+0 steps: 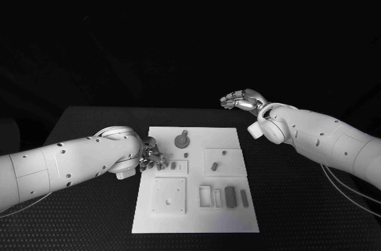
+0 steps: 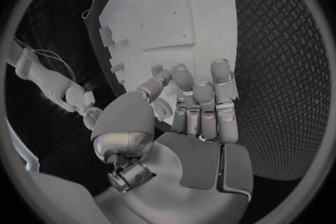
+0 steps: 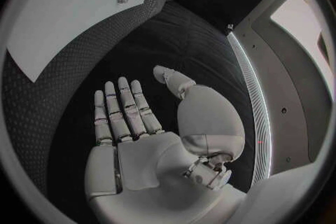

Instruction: Assemble the parts on the task board

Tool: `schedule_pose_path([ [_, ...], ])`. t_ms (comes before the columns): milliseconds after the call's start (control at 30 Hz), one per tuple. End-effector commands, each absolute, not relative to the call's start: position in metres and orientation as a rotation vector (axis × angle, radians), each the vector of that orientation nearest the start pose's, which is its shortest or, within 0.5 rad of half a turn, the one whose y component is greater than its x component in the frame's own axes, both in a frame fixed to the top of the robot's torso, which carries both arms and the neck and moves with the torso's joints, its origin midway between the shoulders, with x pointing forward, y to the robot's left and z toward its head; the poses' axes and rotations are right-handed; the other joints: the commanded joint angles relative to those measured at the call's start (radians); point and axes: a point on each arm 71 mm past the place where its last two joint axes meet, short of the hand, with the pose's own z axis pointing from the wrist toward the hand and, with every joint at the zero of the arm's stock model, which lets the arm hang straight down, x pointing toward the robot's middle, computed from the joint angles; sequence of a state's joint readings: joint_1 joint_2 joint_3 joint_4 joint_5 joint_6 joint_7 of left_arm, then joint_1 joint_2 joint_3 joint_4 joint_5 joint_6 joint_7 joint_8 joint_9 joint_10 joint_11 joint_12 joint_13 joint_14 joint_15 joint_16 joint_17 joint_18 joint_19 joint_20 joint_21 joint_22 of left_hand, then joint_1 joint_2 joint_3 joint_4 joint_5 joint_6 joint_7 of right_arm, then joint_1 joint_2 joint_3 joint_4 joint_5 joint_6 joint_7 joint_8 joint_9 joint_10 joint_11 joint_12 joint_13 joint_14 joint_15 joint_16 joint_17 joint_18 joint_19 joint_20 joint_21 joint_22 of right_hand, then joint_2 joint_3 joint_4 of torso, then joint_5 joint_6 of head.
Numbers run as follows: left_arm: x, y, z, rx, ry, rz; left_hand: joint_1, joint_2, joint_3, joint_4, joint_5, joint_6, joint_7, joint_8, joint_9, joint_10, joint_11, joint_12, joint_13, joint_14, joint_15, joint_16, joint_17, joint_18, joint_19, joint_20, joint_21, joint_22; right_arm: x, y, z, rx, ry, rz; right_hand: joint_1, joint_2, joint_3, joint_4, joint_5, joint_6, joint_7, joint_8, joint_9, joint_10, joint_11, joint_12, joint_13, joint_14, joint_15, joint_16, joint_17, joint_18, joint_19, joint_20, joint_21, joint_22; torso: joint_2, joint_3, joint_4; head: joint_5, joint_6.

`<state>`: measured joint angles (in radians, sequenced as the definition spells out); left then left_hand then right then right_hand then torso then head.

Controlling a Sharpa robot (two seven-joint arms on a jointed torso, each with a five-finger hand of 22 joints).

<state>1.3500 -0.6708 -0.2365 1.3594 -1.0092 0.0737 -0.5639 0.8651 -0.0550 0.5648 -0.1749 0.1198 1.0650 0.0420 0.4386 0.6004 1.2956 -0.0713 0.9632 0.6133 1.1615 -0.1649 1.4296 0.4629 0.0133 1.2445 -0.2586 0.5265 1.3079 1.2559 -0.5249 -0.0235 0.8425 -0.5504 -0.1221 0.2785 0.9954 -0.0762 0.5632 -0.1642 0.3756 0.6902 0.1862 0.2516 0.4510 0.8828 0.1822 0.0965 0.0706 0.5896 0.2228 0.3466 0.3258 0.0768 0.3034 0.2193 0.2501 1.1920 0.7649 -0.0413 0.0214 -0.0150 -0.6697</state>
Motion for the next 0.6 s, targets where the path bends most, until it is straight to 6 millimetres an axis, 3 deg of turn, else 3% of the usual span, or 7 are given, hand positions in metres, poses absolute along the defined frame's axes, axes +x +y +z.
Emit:
schedule_pose_path([
  [33,0.5072,0.1928,-0.2292,-0.183,2.306,-0.242,-0.038,-0.011,-0.047,-0.008,-0.007,-0.012,0.001,-0.003,0.001,-0.004,0.003,-0.002,0.003,-0.002,0.000,0.004,-0.001,0.001,-0.007,0.000,-0.006,0.016,0.5980,-0.2365,-0.1799,0.600,1.590,1.125,-0.007,0.004,-0.005,0.004,0.000,-0.009,0.008,0.002,-0.002,0.007,-0.001,-0.006,-0.002,-0.002,0.005,-0.007,-0.001,-0.009,-0.004,0.004,-0.006,0.001,0.000,-0.0003,0.0004,-0.001,0.000],
  [133,0.5079,0.1935,-0.2284,-0.182,2.291,-0.240,-0.069,-0.036,-0.077,0.007,-0.051,-0.016,0.000,-0.004,0.000,-0.007,0.001,-0.004,0.005,-0.004,-0.003,0.003,-0.004,0.004,-0.009,-0.002,-0.010,0.013,0.5980,-0.2365,-0.1801,0.601,1.590,1.125,-0.007,0.003,-0.005,0.003,0.000,-0.009,0.008,0.002,-0.002,0.007,-0.001,-0.006,-0.002,-0.002,0.005,-0.007,-0.001,-0.009,-0.004,0.004,-0.006,0.002,0.000,-0.0004,0.0003,-0.002,0.001],
  [367,0.5084,0.1936,-0.2271,-0.201,2.269,-0.258,-0.111,-0.080,-0.090,0.056,-0.069,-0.020,-0.002,-0.003,-0.001,-0.009,0.000,-0.006,0.008,-0.006,-0.006,0.003,-0.007,0.007,-0.008,-0.005,-0.017,0.009,0.5978,-0.2364,-0.1806,0.601,1.591,1.125,-0.007,0.003,-0.005,0.003,0.000,-0.010,0.008,0.002,-0.002,0.007,-0.001,-0.006,-0.002,-0.003,0.005,-0.007,-0.001,-0.009,-0.004,0.004,-0.006,0.002,0.000,-0.0006,-0.0002,-0.003,0.003],
  [600,0.5085,0.1967,-0.2264,-0.224,2.257,-0.258,-0.115,-0.077,-0.085,0.076,-0.069,-0.020,-0.002,-0.001,0.000,-0.009,-0.001,-0.006,0.010,-0.006,-0.007,0.004,-0.008,0.007,-0.006,-0.006,-0.019,0.009,0.5977,-0.2364,-0.1814,0.602,1.592,1.125,-0.007,0.003,-0.005,0.003,0.000,-0.010,0.009,0.002,-0.002,0.007,-0.001,-0.006,-0.002,-0.003,0.006,-0.007,-0.001,-0.009,-0.004,0.004,-0.007,0.002,0.000,0.0002,-0.0004,-0.003,0.004],
])
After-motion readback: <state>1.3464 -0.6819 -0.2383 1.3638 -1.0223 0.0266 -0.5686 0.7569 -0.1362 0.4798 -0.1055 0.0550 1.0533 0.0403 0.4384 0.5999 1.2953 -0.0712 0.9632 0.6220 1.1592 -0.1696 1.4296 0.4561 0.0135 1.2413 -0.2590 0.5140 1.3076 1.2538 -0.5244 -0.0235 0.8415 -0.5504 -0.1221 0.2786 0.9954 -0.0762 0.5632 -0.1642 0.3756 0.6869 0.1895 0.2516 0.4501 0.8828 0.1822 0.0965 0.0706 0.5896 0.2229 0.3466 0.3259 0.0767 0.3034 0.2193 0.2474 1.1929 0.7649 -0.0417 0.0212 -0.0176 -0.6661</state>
